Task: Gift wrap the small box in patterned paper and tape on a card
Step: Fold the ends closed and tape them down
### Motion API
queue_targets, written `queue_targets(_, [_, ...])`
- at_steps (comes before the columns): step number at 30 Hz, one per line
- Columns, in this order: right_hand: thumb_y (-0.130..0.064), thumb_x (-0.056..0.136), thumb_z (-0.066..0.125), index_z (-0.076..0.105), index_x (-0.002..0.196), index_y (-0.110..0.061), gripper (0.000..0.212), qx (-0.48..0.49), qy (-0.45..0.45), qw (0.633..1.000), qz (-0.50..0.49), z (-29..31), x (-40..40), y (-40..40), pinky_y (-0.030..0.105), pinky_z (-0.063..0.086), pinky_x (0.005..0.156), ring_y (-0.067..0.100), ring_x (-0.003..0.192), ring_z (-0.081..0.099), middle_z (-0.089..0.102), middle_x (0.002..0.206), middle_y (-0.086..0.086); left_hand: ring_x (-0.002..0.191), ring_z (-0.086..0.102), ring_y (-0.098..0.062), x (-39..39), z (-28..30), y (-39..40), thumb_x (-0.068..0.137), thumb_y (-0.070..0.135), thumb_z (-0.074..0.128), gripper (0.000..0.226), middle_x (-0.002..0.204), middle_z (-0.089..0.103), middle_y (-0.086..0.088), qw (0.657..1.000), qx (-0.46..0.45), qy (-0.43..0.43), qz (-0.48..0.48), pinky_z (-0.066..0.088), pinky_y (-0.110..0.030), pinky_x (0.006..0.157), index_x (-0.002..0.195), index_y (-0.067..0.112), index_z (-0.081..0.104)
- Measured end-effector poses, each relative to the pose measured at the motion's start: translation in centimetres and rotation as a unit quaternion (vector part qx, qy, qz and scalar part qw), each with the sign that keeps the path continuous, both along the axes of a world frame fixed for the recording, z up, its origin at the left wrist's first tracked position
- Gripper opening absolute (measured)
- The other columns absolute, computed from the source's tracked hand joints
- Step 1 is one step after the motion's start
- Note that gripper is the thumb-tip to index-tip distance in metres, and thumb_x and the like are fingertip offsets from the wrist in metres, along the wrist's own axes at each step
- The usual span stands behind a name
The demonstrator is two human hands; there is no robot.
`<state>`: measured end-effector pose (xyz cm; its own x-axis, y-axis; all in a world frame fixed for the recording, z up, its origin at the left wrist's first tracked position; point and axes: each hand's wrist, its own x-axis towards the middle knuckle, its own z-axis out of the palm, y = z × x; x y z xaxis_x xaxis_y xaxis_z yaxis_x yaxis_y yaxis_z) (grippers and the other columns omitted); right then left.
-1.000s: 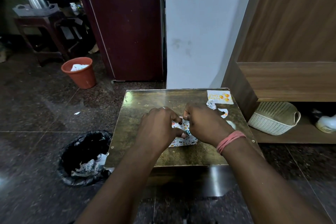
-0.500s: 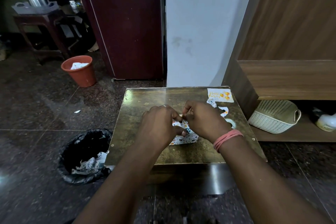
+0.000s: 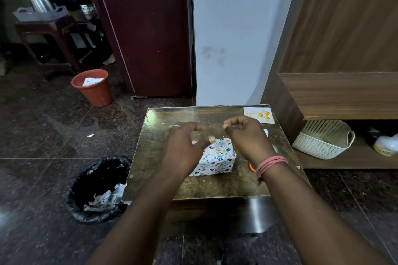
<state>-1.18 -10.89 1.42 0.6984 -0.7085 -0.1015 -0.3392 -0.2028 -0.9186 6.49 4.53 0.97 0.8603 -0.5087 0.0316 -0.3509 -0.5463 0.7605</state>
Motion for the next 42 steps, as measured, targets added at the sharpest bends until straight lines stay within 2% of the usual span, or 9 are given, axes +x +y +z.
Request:
queue_targets(6, [-0.031, 0.1, 0.062, 0.063, 0.117, 0.0, 0.035, 0.096, 0.116, 0.988, 0.041, -0.1, -1.1, 0.3, 0.033, 0.061, 0.058, 0.025, 0.073, 0.066, 0.058, 0.092, 0.01, 0.088, 0.068, -0.024, -0.3, 0.5, 0.1, 0.104, 0.041, 0.056, 0.034, 0.104, 0.072, -0.007, 0.913, -0.085, 0.376, 0.131, 0.049, -0.03, 0.075, 0.115, 0.01, 0.063])
queue_targets(9, [-0.032, 0.099, 0.063, 0.067, 0.103, -0.006, 0.027, 0.099, 0.056, 0.993, 0.032, 0.2, -1.0, 0.1, 0.036, 0.063, 0.061, 0.024, 0.084, 0.069, 0.064, 0.103, 0.006, 0.098, 0.07, -0.025, 0.4, -0.3, -0.3, 0.093, 0.054, 0.057, 0.054, 0.113, 0.074, -0.006, 0.92, -0.136, 0.34, 0.138, 0.054, -0.039, 0.091, 0.125, 0.011, 0.063])
queue_targets(14, [-0.034, 0.097, 0.065, 0.067, 0.096, -0.015, 0.019, 0.177, -0.039, 0.983, -0.007, 0.1, -0.7, -1.0, 0.04, 0.062, 0.065, 0.023, 0.074, 0.066, 0.066, 0.09, 0.011, 0.116, 0.068, -0.027, 1.0, 0.7, -0.5, 0.102, 0.034, 0.054, 0.035, 0.12, 0.074, -0.01, 0.878, -0.295, 0.343, 0.158, 0.044, -0.052, 0.112, 0.126, 0.01, 0.062])
queue_targets(20, [0.007, 0.082, 0.062, 0.07, 0.096, -0.017, 0.029, 0.239, -0.107, 0.965, -0.009, -1.2, -0.4, -1.1, 0.055, 0.054, 0.09, 0.029, 0.098, 0.067, 0.072, 0.105, 0.011, 0.102, 0.069, -0.035, 0.9, 1.0, -0.3, 0.103, 0.007, 0.04, 0.027, 0.103, 0.074, -0.018, 0.825, -0.294, 0.461, 0.142, 0.052, -0.059, 0.1, 0.112, -0.002, 0.063])
queue_targets(25, [0.019, 0.073, 0.062, 0.062, 0.119, -0.016, 0.058, 0.199, -0.148, 0.969, -0.006, -1.9, -0.3, -1.1, 0.044, 0.055, 0.094, 0.026, 0.113, 0.065, 0.07, 0.117, 0.009, 0.08, 0.059, -0.015, 1.6, 0.9, -0.2, 0.096, 0.001, 0.042, 0.029, 0.094, 0.073, -0.001, 0.872, -0.258, 0.405, 0.092, 0.04, -0.029, 0.067, 0.103, 0.014, 0.067])
queue_targets(28, [0.019, 0.076, 0.068, 0.052, 0.134, -0.018, 0.07, 0.16, -0.15, 0.976, 0.003, -1.7, -0.3, -1.0, 0.036, 0.057, 0.088, 0.018, 0.108, 0.065, 0.067, 0.116, 0.005, 0.104, 0.069, -0.024, 1.8, 0.3, -0.2, 0.088, 0.001, 0.045, 0.034, 0.108, 0.077, -0.005, 0.908, -0.218, 0.35, 0.078, 0.054, -0.039, 0.093, 0.112, 0.014, 0.066])
queue_targets(30, [0.021, 0.078, 0.065, 0.059, 0.127, -0.016, 0.062, 0.128, -0.146, 0.981, 0.011, -1.6, -0.3, -1.1, 0.031, 0.057, 0.082, 0.016, 0.102, 0.067, 0.069, 0.11, 0.003, 0.113, 0.068, -0.031, 1.8, 0.0, -0.1, 0.08, 0.002, 0.048, 0.041, 0.111, 0.076, -0.006, 0.917, -0.205, 0.334, 0.078, 0.05, -0.053, 0.105, 0.114, 0.017, 0.065])
queue_targets(35, [0.019, 0.074, 0.066, 0.065, 0.095, -0.023, 0.047, 0.091, -0.123, 0.988, 0.025, -1.8, -0.5, -0.9, 0.034, 0.052, 0.067, 0.019, 0.082, 0.059, 0.064, 0.094, 0.011, 0.104, 0.067, -0.009, 1.1, 0.8, -0.7, 0.082, -0.03, 0.036, 0.063, 0.12, 0.069, -0.002, 0.927, -0.263, 0.258, 0.065, 0.056, -0.025, 0.075, 0.126, 0.013, 0.051])
queue_targets(42, [0.008, 0.077, 0.067, 0.061, 0.098, -0.03, 0.044, 0.0, -0.116, 0.993, 0.029, -1.6, -0.7, -0.5, 0.023, 0.046, 0.071, 0.013, 0.086, 0.058, 0.064, 0.107, 0.002, 0.107, 0.068, -0.01, 1.0, 0.8, -0.5, 0.082, -0.028, 0.044, 0.062, 0.123, 0.07, 0.002, 0.943, -0.255, 0.212, 0.038, 0.054, -0.021, 0.073, 0.122, 0.019, 0.049])
